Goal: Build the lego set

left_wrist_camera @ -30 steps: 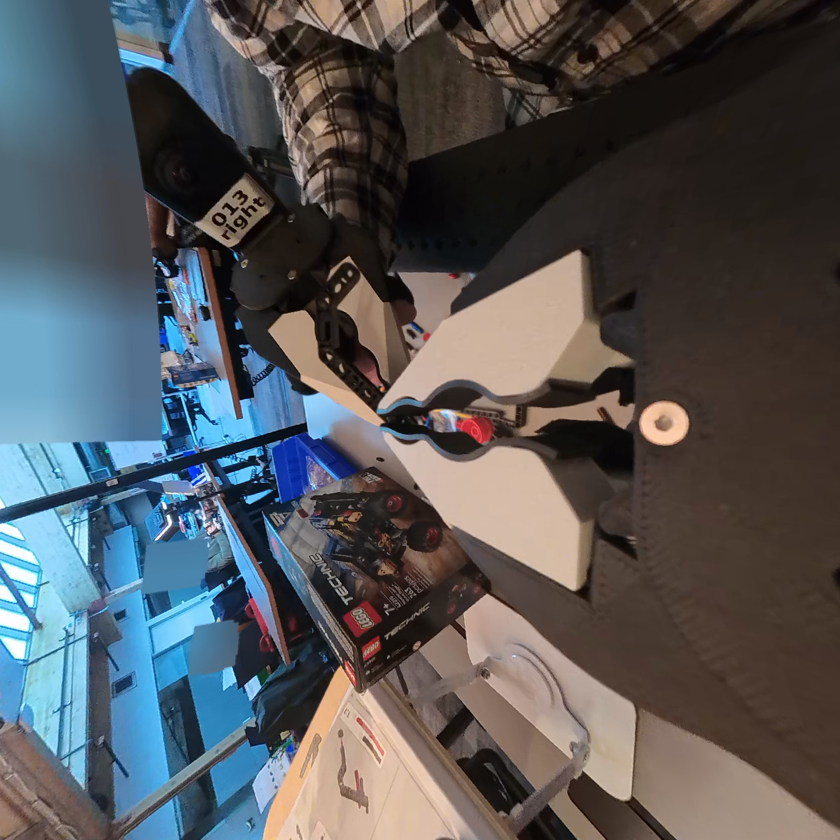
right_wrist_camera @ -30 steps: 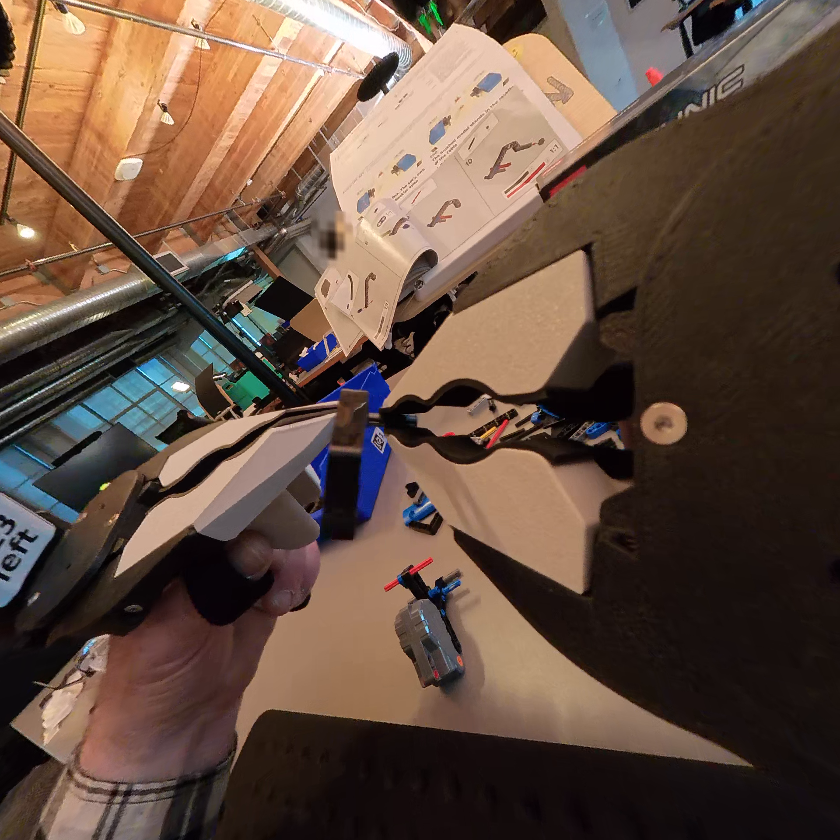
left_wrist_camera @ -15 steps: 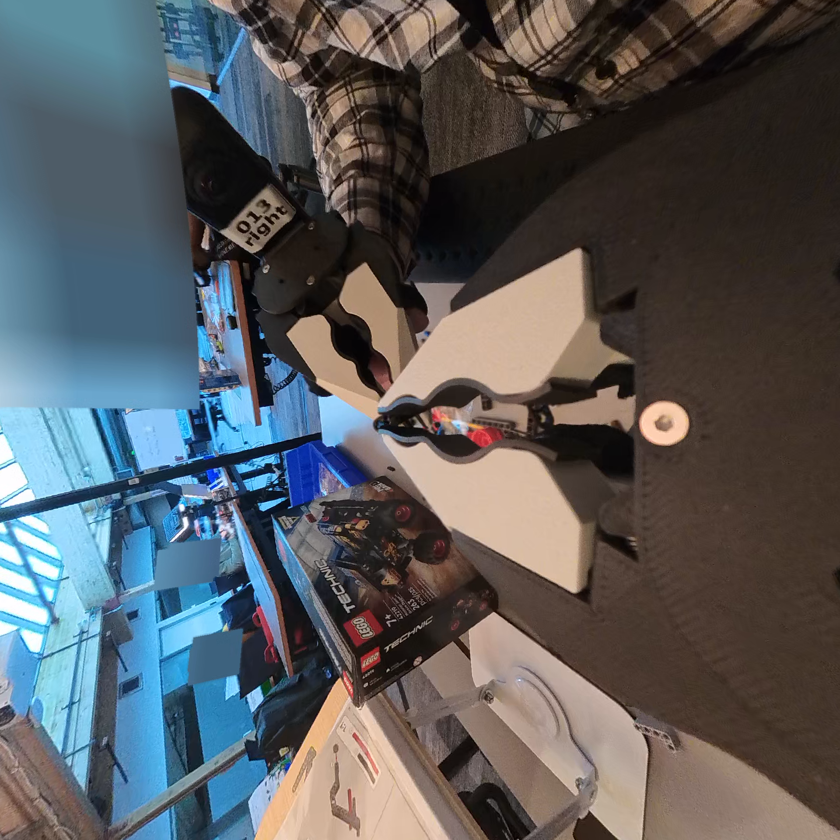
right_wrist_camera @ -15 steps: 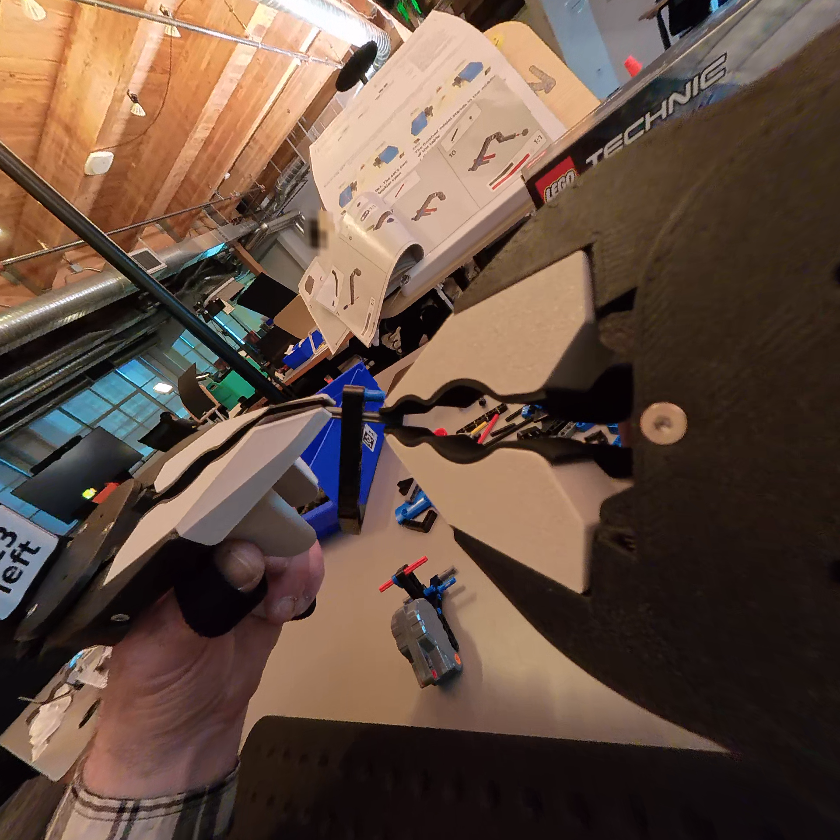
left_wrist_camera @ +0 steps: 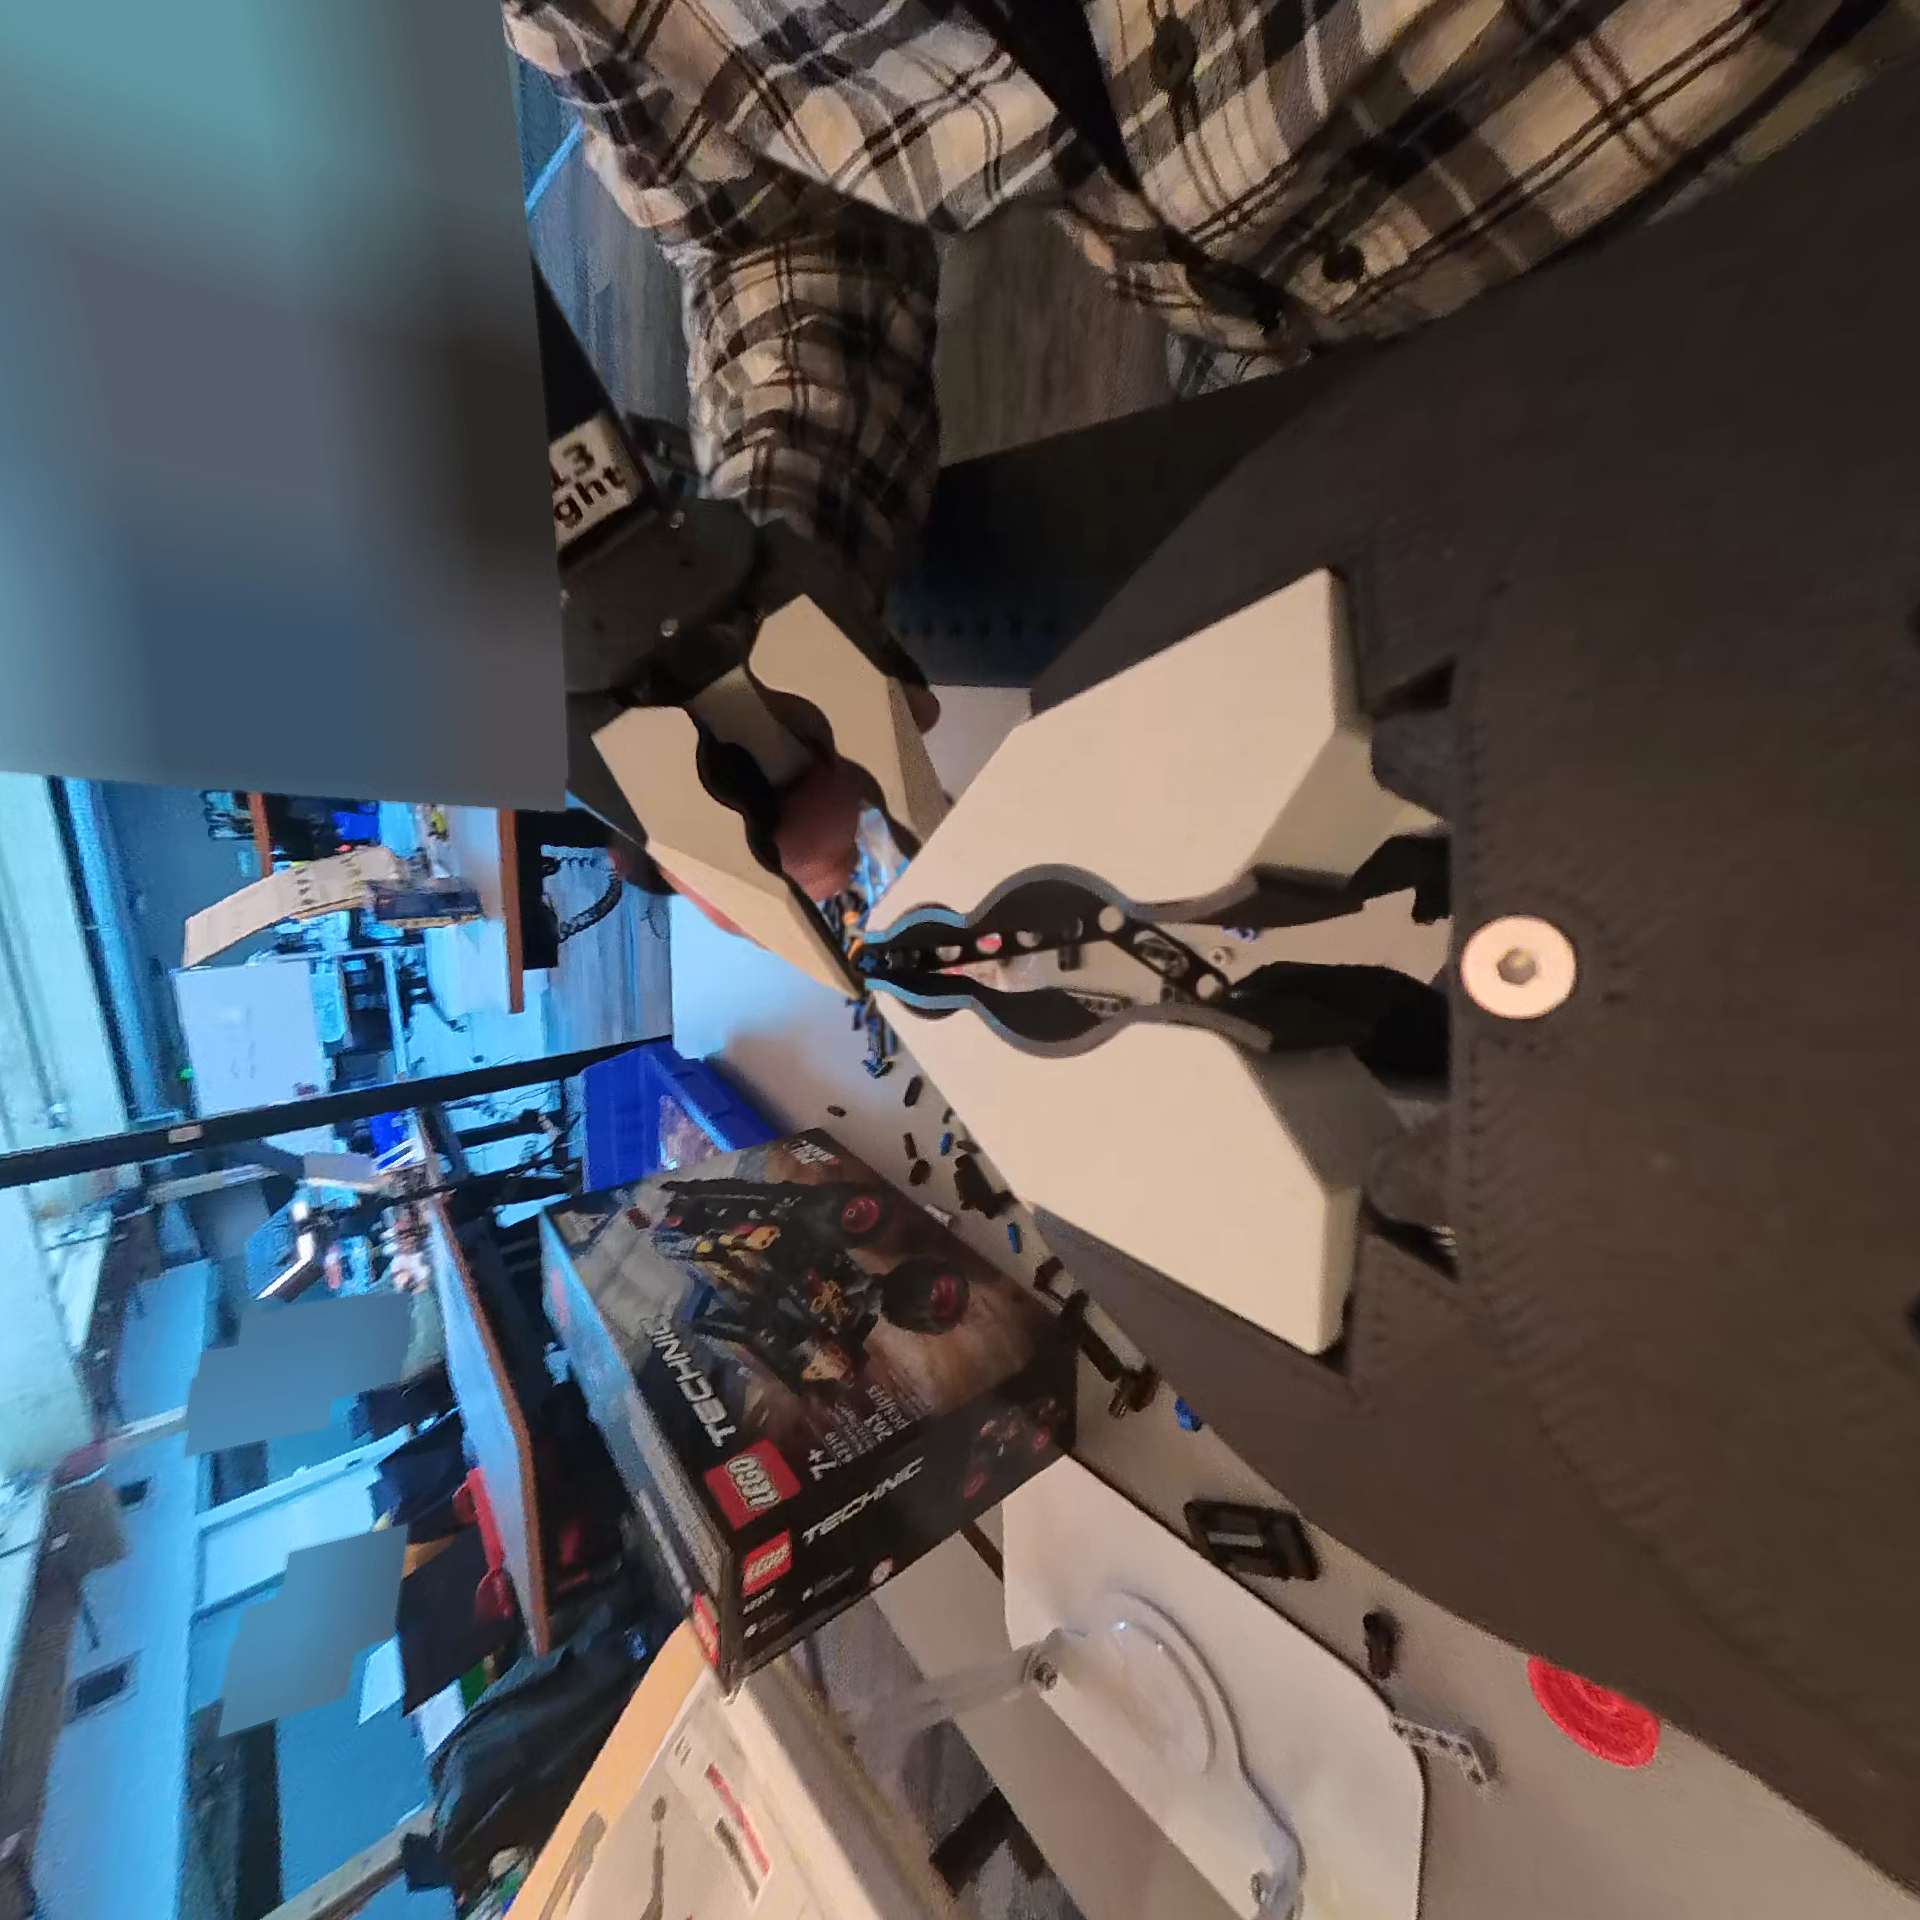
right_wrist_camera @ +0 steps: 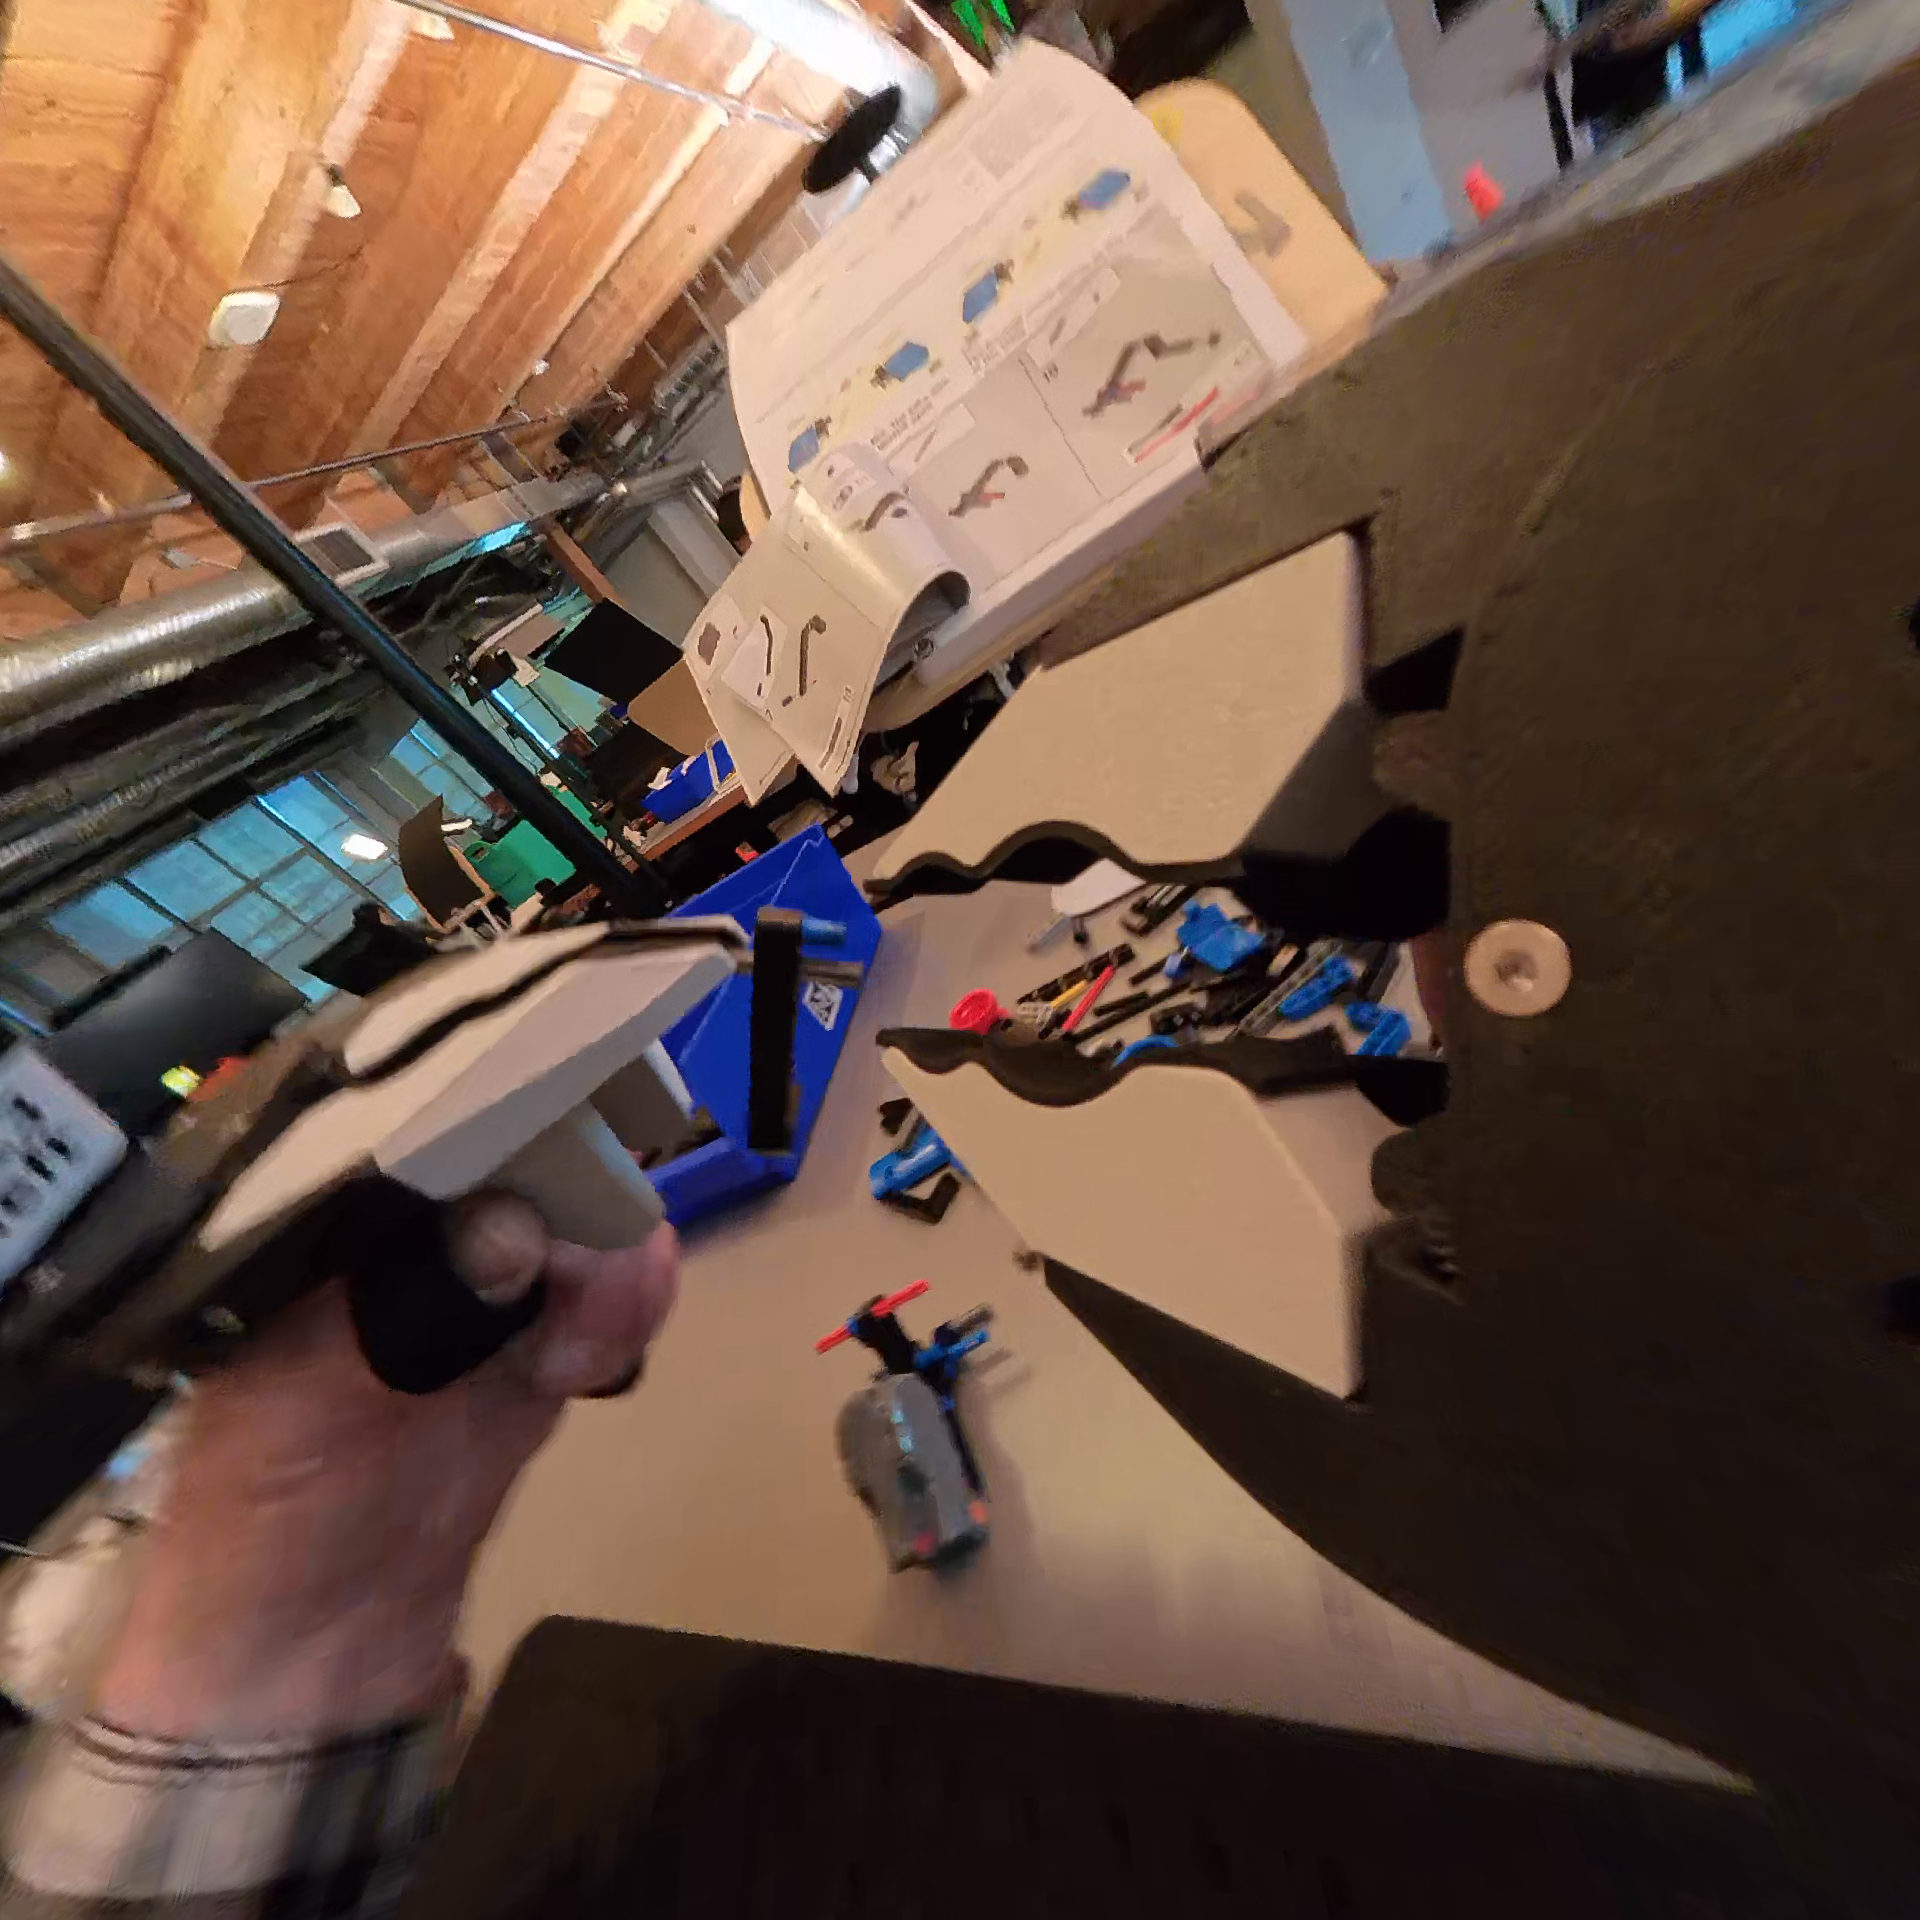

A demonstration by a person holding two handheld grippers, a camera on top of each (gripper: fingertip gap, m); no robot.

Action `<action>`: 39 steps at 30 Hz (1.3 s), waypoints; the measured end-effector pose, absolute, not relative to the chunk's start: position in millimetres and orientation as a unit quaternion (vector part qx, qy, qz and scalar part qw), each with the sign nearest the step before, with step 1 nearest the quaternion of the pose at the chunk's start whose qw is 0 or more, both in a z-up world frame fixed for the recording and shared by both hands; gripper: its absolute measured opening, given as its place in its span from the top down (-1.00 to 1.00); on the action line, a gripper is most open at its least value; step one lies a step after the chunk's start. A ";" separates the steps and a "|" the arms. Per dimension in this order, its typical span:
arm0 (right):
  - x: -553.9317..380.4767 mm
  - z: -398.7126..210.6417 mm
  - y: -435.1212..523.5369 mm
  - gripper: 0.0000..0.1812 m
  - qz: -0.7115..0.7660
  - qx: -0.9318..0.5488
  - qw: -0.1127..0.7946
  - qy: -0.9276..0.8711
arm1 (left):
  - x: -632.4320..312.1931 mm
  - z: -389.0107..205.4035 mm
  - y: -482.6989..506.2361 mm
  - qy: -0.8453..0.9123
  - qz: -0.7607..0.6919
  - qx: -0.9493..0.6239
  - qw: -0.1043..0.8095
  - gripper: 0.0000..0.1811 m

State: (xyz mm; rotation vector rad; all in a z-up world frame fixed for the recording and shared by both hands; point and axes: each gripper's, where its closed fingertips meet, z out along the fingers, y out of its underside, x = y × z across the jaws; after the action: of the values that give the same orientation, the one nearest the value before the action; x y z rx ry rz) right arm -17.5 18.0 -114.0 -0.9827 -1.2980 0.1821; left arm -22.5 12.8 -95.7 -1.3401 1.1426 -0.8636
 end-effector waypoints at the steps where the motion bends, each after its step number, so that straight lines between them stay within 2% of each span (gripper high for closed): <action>1: -17.8 -116.8 15.7 0.71 0.060 -0.425 0.676 -0.598 | -21.0 -98.8 12.3 0.492 -0.370 -0.576 0.538 0.99; 6: -24.0 -123.2 18.3 0.64 -0.026 -0.387 0.655 -0.648 | -10.8 -118.8 14.8 0.540 -0.345 -0.602 0.476 0.99; 9: -24.3 -134.6 24.0 0.80 -0.032 -0.394 0.632 -0.666 | -7.1 -131.7 18.9 0.562 -0.319 -0.616 0.450 0.99; 16: -16.6 -189.8 29.8 0.82 -0.029 -0.424 0.556 -0.714 | -7.2 -178.3 27.6 0.587 -0.322 -0.655 0.350 0.99; 18: -14.8 -191.8 27.3 0.74 -0.018 -0.419 0.555 -0.719 | -5.5 -174.9 25.4 0.582 -0.359 -0.649 0.333 0.98; 20: -12.1 -192.8 30.4 0.81 -0.036 -0.409 0.553 -0.725 | -5.6 -172.0 25.4 0.584 -0.370 -0.647 0.321 0.98; 26: -10.1 -192.5 31.9 0.84 -0.036 -0.407 0.552 -0.727 | -1.2 -169.2 27.2 0.586 -0.387 -0.648 0.294 0.99; 33: -7.1 -188.9 32.0 0.85 0.104 -0.510 0.543 -0.659 | 4.5 -163.7 37.5 0.555 -0.412 -0.655 0.307 0.96; 37: -8.3 -187.7 26.4 0.84 0.224 -0.570 0.512 -0.602 | 6.7 -164.8 39.6 0.540 -0.425 -0.661 0.302 0.96; 39: -9.7 -189.6 23.2 0.84 0.289 -0.602 0.481 -0.568 | 7.0 -167.6 45.2 0.532 -0.419 -0.669 0.305 0.88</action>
State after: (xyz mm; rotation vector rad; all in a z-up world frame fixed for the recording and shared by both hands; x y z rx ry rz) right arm -9.7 23.2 -189.6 -1.4685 -1.3839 0.7052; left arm 7.0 45.2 -167.6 -1.7727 1.4092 -1.1103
